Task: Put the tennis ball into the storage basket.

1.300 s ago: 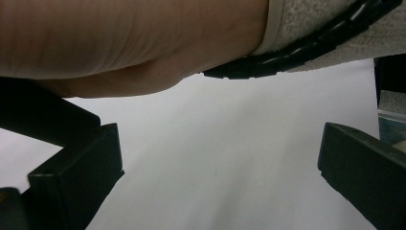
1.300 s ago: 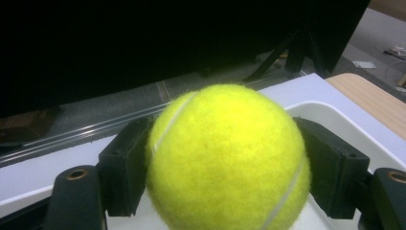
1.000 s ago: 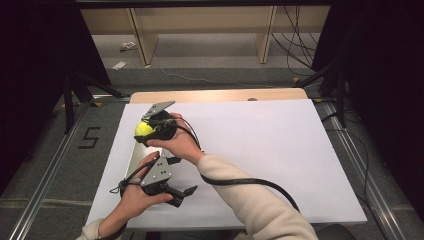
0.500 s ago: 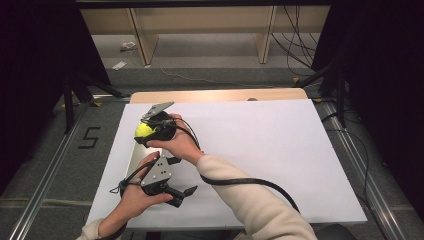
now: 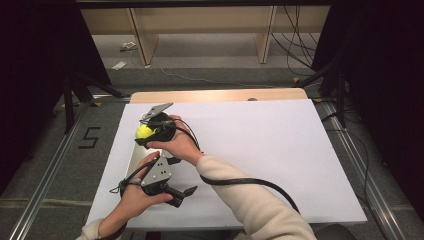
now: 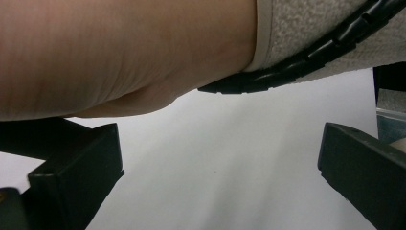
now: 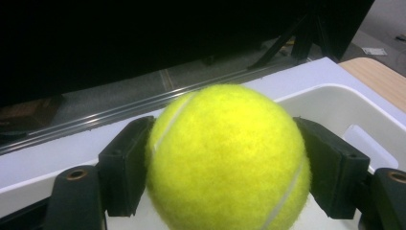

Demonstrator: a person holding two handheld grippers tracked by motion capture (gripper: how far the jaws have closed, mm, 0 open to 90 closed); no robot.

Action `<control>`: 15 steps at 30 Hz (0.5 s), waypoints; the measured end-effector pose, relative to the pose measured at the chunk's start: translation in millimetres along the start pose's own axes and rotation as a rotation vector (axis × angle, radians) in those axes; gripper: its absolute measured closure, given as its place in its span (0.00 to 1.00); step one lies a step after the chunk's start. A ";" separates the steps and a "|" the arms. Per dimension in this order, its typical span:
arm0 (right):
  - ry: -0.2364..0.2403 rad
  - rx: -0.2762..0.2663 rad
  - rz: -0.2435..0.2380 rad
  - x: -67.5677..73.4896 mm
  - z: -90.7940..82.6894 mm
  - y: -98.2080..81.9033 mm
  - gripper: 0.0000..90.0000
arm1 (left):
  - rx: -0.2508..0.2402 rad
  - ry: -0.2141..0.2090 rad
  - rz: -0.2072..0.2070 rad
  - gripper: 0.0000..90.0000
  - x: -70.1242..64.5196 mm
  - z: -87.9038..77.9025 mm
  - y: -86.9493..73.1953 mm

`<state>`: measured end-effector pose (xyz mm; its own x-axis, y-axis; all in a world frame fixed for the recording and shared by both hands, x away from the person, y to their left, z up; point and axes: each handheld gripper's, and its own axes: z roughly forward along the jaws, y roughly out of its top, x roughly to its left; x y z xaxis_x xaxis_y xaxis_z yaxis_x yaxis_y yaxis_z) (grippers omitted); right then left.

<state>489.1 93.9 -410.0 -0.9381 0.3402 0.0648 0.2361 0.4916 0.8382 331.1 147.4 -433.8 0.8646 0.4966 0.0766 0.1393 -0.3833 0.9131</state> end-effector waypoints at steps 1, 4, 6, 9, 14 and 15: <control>-0.001 -0.001 -0.002 0.0 0.5 -0.4 0.29 | 0.000 0.000 0.000 0.01 0.0 0.0 0.0; 0.001 0.002 0.000 0.0 0.9 -0.7 0.29 | 0.000 0.001 -0.001 0.01 0.2 -0.1 -0.1; 0.001 0.000 0.003 0.0 1.2 -0.7 0.29 | 0.000 0.003 0.000 0.01 0.4 -0.2 -0.1; 0.001 0.004 -0.001 -0.4 1.6 -1.3 0.29 | 0.000 0.001 0.000 0.01 0.2 -0.1 -0.1; 0.000 0.012 0.004 -1.3 3.0 -3.5 0.29 | 0.002 0.001 0.000 0.01 0.4 -0.1 -0.3; 0.000 0.013 0.004 -1.6 3.3 -3.9 0.29 | 0.002 0.001 0.001 0.01 0.4 -0.1 -0.3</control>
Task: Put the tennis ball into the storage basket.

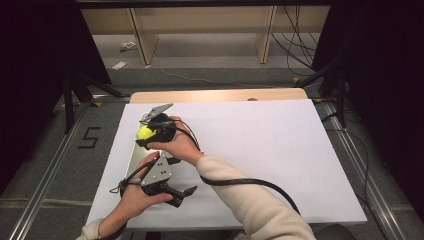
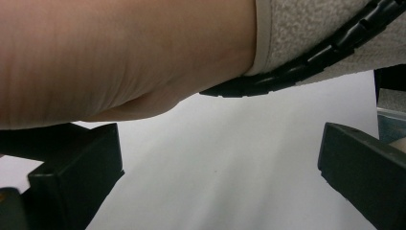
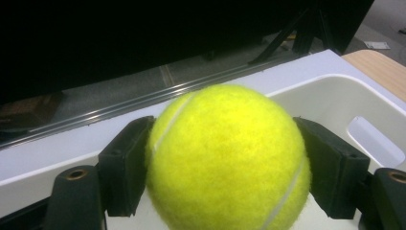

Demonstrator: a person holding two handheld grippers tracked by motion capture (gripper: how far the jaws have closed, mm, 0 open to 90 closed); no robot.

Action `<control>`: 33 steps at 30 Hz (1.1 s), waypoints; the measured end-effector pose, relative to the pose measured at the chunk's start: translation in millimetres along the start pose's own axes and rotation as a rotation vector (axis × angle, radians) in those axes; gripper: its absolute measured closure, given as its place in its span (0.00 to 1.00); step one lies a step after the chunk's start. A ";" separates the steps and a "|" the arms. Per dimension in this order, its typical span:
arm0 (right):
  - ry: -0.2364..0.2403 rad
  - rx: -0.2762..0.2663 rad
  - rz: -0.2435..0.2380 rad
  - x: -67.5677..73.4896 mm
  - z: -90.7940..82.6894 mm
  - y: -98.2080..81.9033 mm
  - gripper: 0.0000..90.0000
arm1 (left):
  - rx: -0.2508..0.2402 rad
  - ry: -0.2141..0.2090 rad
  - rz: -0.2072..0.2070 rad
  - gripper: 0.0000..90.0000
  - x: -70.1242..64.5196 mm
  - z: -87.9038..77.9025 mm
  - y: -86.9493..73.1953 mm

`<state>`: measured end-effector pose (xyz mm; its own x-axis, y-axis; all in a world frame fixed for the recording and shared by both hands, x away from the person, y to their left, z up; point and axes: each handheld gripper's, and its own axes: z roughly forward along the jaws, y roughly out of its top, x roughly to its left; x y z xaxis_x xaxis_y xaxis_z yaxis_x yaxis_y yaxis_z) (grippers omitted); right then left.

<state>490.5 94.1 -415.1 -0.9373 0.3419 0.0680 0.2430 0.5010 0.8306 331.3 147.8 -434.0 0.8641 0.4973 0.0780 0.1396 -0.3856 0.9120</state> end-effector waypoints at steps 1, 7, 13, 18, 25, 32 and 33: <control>0.001 0.002 0.004 -0.1 0.1 -0.4 0.29 | 0.000 0.000 0.000 0.01 0.0 0.0 0.0; 0.002 0.006 0.007 -0.3 1.0 -2.4 0.29 | 0.000 0.000 -0.002 0.01 -0.3 0.2 -0.1; 0.002 0.016 0.008 -0.8 2.5 -4.7 0.29 | 0.000 -0.002 -0.002 0.01 -0.5 0.3 -0.1; 0.001 0.022 0.011 -2.0 3.1 -5.0 0.29 | 0.001 -0.002 0.002 0.01 -0.5 0.3 0.1; 0.000 0.024 0.016 -3.1 3.4 -5.6 0.29 | 0.002 -0.002 0.003 0.01 -0.6 0.1 0.2; 0.010 0.018 0.026 -2.7 3.0 -5.1 0.29 | 0.002 -0.003 0.004 0.01 -0.8 0.2 0.3; 0.012 0.018 0.027 -2.8 3.2 -5.1 0.29 | 0.002 -0.003 0.004 0.01 -0.8 0.2 0.2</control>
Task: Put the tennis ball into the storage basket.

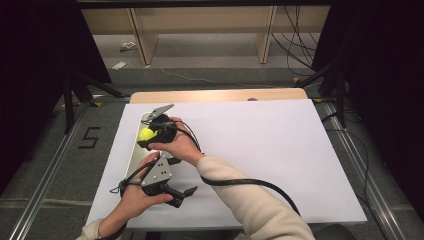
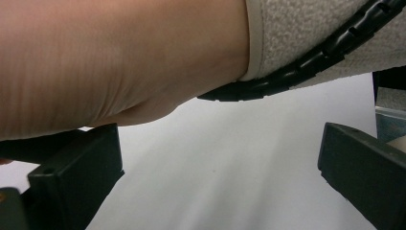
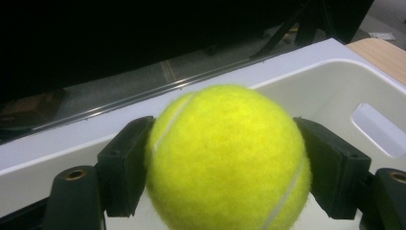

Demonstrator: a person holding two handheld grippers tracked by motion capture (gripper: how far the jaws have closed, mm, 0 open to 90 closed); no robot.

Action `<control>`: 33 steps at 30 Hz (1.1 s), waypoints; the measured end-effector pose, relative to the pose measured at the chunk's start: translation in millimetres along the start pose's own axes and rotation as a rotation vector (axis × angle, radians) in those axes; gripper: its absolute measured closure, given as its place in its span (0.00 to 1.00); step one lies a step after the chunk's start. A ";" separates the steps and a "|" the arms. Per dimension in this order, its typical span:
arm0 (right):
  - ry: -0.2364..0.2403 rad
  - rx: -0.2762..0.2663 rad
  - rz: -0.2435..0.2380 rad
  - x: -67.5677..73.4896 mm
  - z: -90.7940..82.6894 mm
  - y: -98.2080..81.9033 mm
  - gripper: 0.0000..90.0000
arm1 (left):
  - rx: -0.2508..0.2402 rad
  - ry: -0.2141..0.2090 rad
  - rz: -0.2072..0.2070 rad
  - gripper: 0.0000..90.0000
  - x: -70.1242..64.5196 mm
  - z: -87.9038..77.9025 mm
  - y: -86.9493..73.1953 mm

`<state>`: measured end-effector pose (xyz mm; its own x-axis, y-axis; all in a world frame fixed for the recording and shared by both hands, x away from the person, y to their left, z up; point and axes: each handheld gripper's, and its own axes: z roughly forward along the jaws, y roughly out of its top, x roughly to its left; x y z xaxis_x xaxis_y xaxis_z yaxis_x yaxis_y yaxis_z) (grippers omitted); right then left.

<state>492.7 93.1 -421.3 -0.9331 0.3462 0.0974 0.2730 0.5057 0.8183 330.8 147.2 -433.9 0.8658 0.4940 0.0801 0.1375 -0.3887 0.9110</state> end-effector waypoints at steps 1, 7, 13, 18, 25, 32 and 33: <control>0.000 0.001 0.002 0.0 0.2 0.0 0.28 | 0.000 0.000 0.000 0.01 0.0 0.0 0.0; -0.003 -0.027 0.010 -1.5 -2.6 3.1 0.25 | 0.000 0.001 -0.002 0.01 -0.1 0.0 -0.1; -0.012 -0.040 0.015 -3.9 -9.0 4.8 0.19 | 0.000 -0.001 -0.002 0.01 -0.3 0.4 -0.1; -0.018 -0.052 0.017 -5.6 -13.4 4.2 0.18 | 0.002 -0.001 -0.001 0.01 -0.2 0.6 -0.2; -0.016 -0.063 0.015 -6.0 -22.9 3.8 0.18 | -0.001 -0.001 -0.004 0.01 0.0 0.3 -0.3; -0.025 -0.077 0.016 -8.7 -37.1 2.6 0.18 | 0.000 0.000 -0.004 0.01 0.0 0.3 -0.3; -0.026 -0.077 0.015 -9.2 -39.5 2.4 0.18 | 0.000 0.001 -0.003 0.01 0.0 0.3 -0.3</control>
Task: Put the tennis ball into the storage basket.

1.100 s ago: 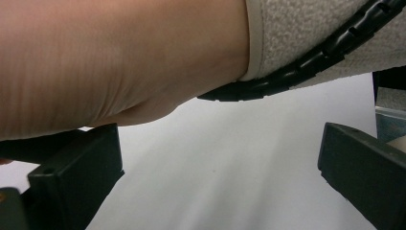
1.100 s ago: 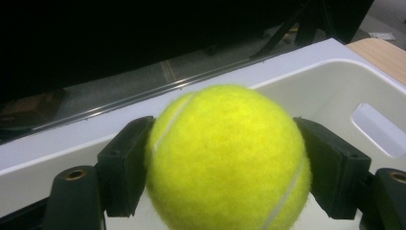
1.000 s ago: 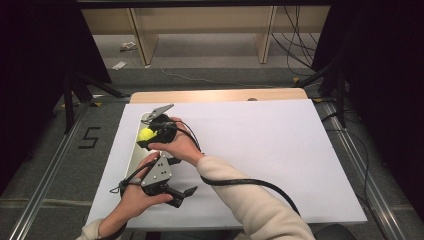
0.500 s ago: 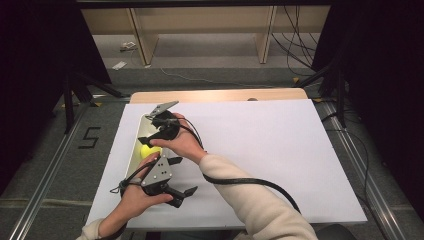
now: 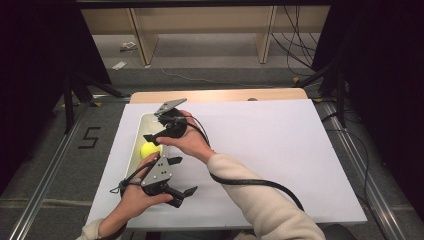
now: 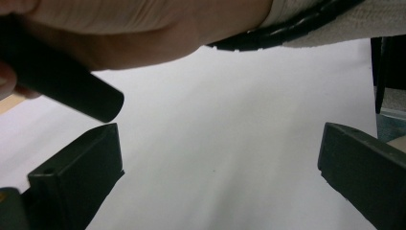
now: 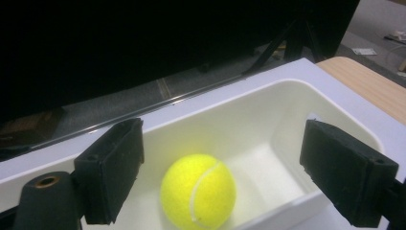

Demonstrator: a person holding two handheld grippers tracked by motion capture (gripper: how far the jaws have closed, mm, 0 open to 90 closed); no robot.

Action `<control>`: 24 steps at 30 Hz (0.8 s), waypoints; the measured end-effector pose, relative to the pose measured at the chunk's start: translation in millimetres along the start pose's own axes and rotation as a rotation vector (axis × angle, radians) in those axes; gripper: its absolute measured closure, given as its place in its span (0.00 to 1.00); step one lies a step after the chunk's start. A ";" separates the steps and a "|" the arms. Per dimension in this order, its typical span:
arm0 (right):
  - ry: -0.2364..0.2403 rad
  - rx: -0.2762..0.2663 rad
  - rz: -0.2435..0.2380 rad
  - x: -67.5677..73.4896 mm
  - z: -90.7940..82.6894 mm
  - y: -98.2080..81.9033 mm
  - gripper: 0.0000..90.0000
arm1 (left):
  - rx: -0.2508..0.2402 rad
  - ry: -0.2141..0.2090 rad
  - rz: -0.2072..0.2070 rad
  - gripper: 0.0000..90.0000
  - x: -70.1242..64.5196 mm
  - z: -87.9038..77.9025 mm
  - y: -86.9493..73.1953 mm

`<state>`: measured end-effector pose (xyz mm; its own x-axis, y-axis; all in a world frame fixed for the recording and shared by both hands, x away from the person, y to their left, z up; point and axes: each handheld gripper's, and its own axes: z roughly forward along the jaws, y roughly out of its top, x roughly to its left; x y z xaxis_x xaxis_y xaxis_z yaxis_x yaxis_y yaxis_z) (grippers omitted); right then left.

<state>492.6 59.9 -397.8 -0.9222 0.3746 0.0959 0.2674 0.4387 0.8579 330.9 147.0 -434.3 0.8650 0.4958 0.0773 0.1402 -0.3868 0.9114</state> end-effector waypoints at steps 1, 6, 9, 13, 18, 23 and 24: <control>-0.002 -0.002 0.000 -0.5 -2.3 0.0 0.18 | -0.001 0.000 0.000 0.01 0.0 -0.1 0.1; -0.003 -0.007 0.008 -3.2 -13.4 -1.3 0.18 | -0.002 0.002 0.002 0.01 -0.1 -0.5 0.2; -0.005 -0.008 0.010 -4.7 -19.0 -3.7 0.18 | 0.000 0.001 0.002 0.01 0.1 -0.7 0.2; -0.012 -0.008 0.014 -6.7 -26.1 -7.3 0.18 | -0.001 0.002 0.002 0.01 -0.1 -0.5 0.1; -0.017 -0.015 0.023 -9.7 -35.9 -10.4 0.18 | 0.000 0.001 0.002 0.01 -0.1 -0.4 0.0; -0.024 -0.017 0.026 -11.0 -44.1 -13.7 0.18 | 0.000 0.001 0.002 0.01 -0.2 -0.3 0.0; -0.026 -0.019 0.025 -11.4 -45.7 -14.4 0.18 | 0.001 0.001 0.002 0.01 -0.1 -0.4 0.0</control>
<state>486.5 12.0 -388.2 -0.9075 0.4068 0.1048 0.2851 0.4132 0.8649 330.6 147.2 -434.2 0.8648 0.4957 0.0800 0.1385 -0.3887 0.9109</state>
